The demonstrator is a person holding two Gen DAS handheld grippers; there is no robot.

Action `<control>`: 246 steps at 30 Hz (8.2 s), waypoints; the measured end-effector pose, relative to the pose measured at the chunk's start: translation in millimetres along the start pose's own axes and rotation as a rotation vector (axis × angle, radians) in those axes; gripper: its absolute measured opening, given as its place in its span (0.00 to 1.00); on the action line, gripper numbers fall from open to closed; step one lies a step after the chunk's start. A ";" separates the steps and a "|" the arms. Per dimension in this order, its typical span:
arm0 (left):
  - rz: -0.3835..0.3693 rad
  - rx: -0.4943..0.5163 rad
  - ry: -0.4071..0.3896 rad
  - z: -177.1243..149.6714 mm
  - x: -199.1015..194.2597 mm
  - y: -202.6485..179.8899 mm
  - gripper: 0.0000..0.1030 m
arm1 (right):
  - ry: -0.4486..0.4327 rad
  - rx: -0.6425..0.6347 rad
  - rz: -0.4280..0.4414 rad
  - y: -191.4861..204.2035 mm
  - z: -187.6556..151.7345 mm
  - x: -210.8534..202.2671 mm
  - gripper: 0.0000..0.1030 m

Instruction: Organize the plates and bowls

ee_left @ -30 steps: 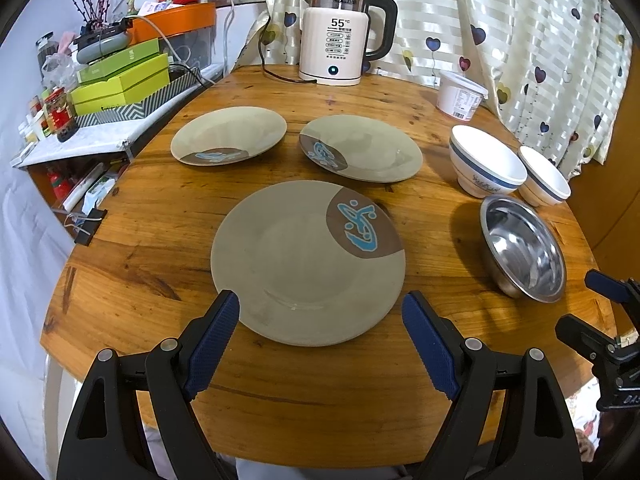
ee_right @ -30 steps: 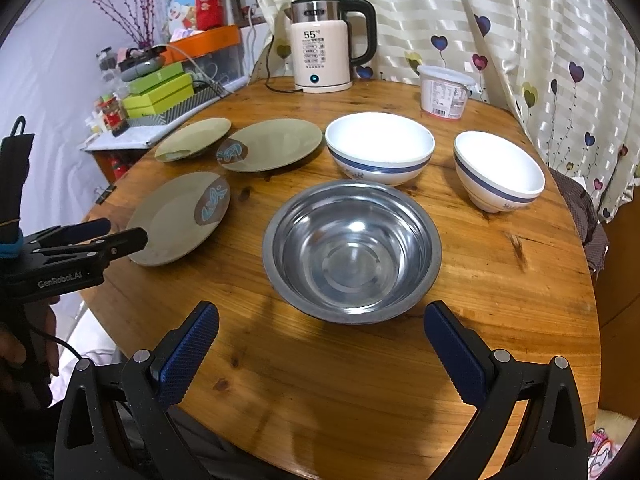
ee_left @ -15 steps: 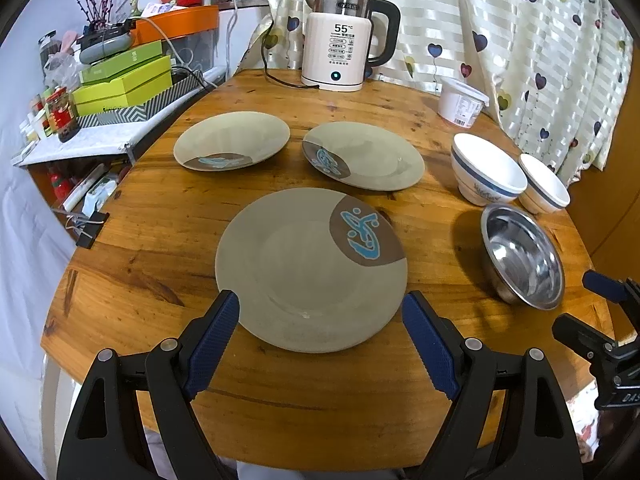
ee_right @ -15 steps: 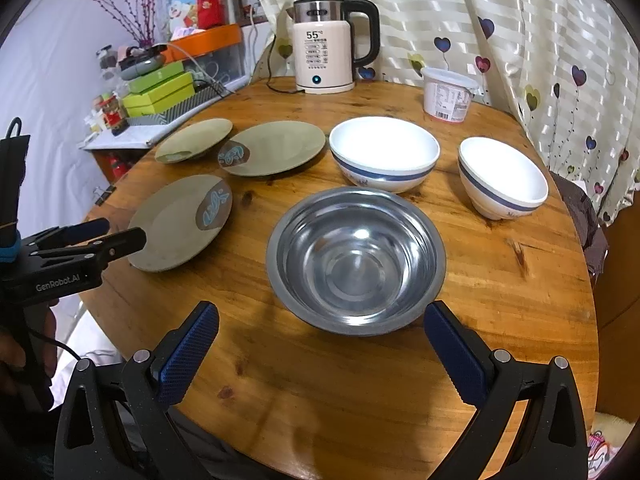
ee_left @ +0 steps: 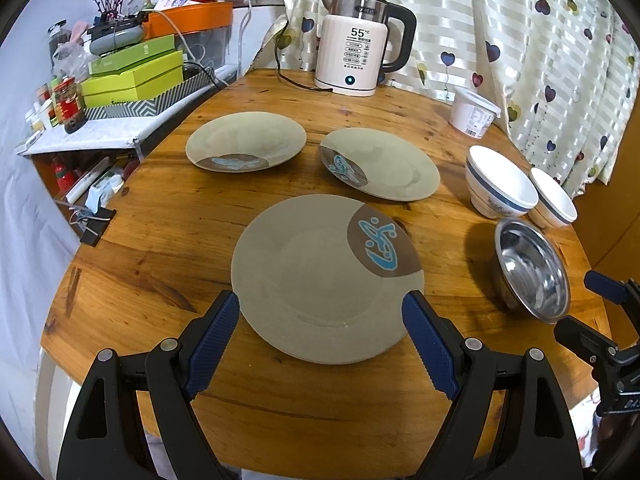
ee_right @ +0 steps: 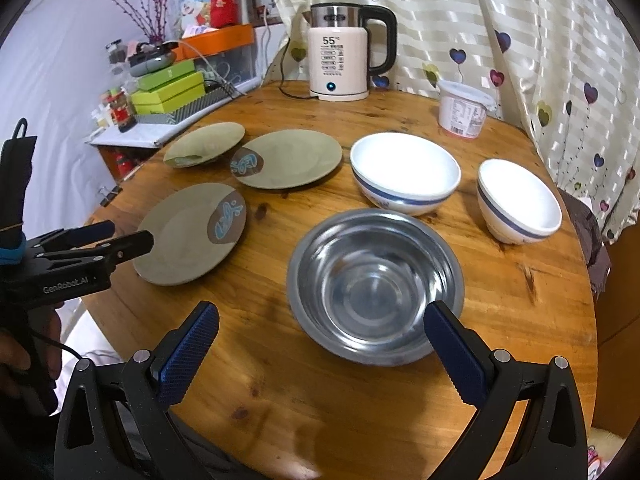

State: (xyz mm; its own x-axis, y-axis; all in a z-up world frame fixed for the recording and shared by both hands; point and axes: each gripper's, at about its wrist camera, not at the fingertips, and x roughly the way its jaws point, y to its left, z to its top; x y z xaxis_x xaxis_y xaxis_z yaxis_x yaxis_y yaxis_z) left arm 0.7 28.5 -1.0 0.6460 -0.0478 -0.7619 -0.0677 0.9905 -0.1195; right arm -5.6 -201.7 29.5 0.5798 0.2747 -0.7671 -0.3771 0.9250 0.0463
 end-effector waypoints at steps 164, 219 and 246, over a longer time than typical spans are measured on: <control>-0.046 -0.112 0.019 40.4 32.8 57.9 0.34 | 0.190 0.100 0.305 51.2 118.0 131.4 0.20; -0.028 -0.095 0.061 2.2 29.8 46.5 0.34 | 0.204 0.049 0.237 55.3 83.6 129.9 0.24; -0.034 -0.114 0.037 9.0 29.6 54.0 0.34 | 0.191 0.066 0.255 52.2 82.2 127.5 0.22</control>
State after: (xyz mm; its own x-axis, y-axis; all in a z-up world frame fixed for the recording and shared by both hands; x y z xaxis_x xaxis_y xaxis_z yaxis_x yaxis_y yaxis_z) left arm 23.0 81.8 -24.3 0.6210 -0.0878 -0.7789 -0.1334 0.9674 -0.2154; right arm 108.0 -96.8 -13.3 0.3245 0.4510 -0.8314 -0.4410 0.8497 0.2888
